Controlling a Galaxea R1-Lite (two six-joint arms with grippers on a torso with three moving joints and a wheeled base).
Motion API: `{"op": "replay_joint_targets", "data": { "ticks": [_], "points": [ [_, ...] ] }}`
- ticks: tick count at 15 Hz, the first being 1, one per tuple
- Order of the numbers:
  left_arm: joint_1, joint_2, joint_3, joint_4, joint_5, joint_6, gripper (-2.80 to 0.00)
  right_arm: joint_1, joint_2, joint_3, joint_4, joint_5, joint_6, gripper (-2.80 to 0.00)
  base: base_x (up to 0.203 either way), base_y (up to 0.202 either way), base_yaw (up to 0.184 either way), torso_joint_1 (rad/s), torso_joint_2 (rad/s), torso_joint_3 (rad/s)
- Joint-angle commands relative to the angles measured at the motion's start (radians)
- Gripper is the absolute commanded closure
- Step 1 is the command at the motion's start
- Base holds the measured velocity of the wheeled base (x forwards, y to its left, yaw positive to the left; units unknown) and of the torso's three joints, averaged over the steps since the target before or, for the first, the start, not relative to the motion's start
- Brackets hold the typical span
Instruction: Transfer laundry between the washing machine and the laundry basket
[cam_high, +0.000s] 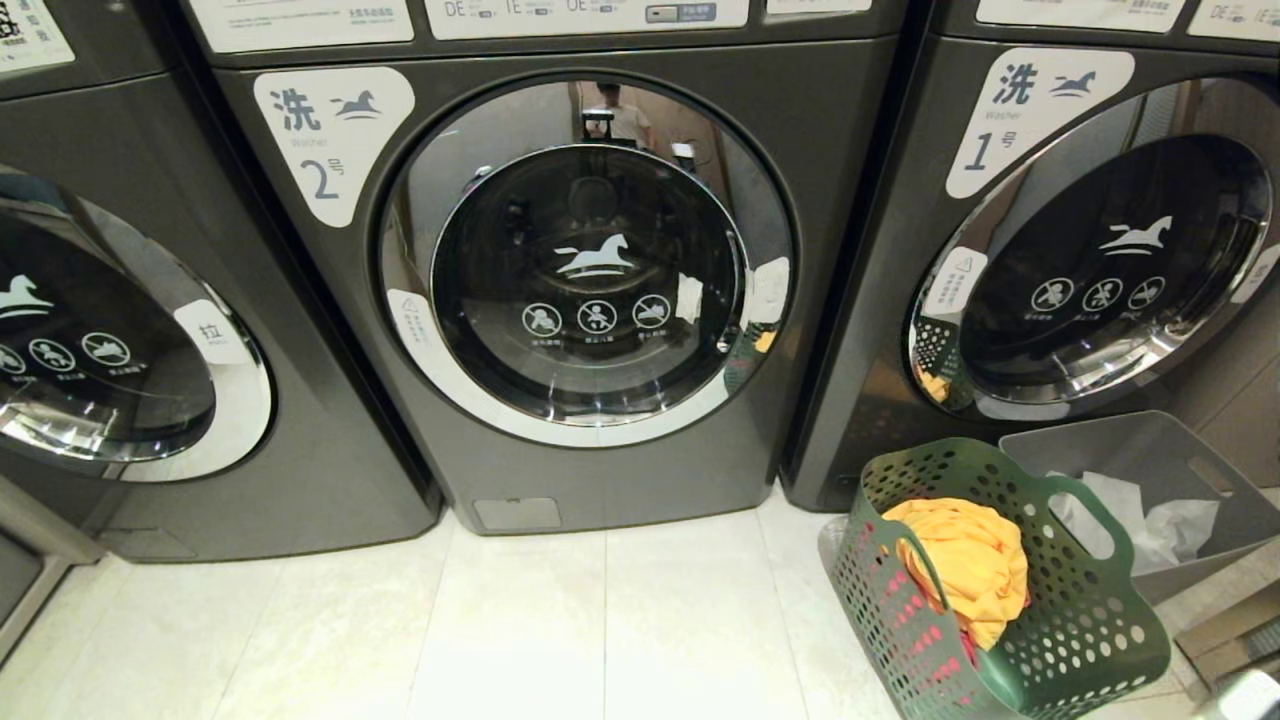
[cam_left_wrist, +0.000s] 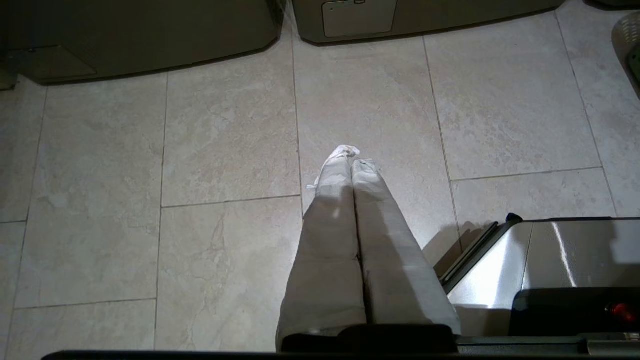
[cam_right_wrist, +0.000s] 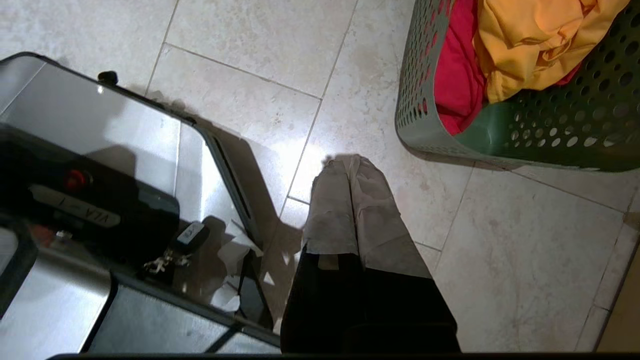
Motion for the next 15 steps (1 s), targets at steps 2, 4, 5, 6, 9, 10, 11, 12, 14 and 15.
{"op": "replay_joint_targets", "data": {
  "ticks": [2, 4, 5, 6, 9, 10, 11, 12, 14, 15],
  "points": [
    [0.000, -0.001, 0.001, 0.002, -0.032, 0.033, 0.00, 0.005, -0.366, -0.043, 0.392, 0.019, 0.028, 0.00, 0.000, 0.000, 0.000, 0.000, 0.00, 0.000],
    [0.021, 0.003, 0.001, 0.001, -0.027, 0.074, 0.00, -0.006, -0.376, -0.055, 0.430, -0.001, 0.039, 0.00, 0.000, 0.000, 0.000, 0.000, 0.00, 0.000],
    [0.053, 0.009, 0.002, 0.001, -0.028, 0.082, 0.00, -0.033, -0.373, -0.055, 0.431, -0.005, 0.039, 0.00, 0.000, 0.000, 0.000, 0.000, 0.00, 0.000],
    [0.102, 0.019, 0.002, 0.001, -0.029, 0.086, 0.00, -0.065, -0.366, -0.055, 0.431, -0.006, 0.038, 0.00, 0.000, 0.000, 0.000, 0.000, 0.00, 0.000],
    [0.233, 0.000, 0.002, 0.002, -0.049, 0.097, 0.00, -0.183, -0.389, -0.055, 0.430, -0.007, 0.039, 0.00, 0.000, 0.000, 0.000, 0.000, 0.00, 0.000],
    [0.240, -0.054, 0.002, 0.003, -0.054, 0.102, 0.00, -0.194, -0.446, -0.055, 0.430, -0.006, 0.038, 0.00, 0.000, 0.000, 0.000, 0.000, 0.00, 0.000],
    [0.244, -0.124, 0.002, 0.005, -0.063, 0.113, 0.00, -0.196, -0.530, -0.054, 0.429, -0.004, 0.037, 0.00, 0.000, 0.000, 0.000, 0.000, 0.00, 0.000],
    [0.246, -0.208, 0.003, 0.006, -0.084, 0.131, 0.00, -0.196, -0.606, -0.048, 0.413, -0.001, 0.034, 0.00, 0.000, 0.000, 0.000, 0.000, 0.00, 0.000],
    [0.250, -0.294, 0.013, -0.005, -0.127, 0.172, 0.00, -0.194, -0.656, -0.007, 0.288, 0.004, 0.033, 0.00, 0.000, 0.000, 0.000, 0.000, 0.00, 0.000],
    [0.251, -0.289, 0.025, -0.020, -0.151, 0.216, 0.00, -0.194, -0.648, 0.005, 0.258, 0.006, 0.032, 0.00, 0.000, 0.000, 0.000, 0.000, 0.00, 0.000]
  ]
}}
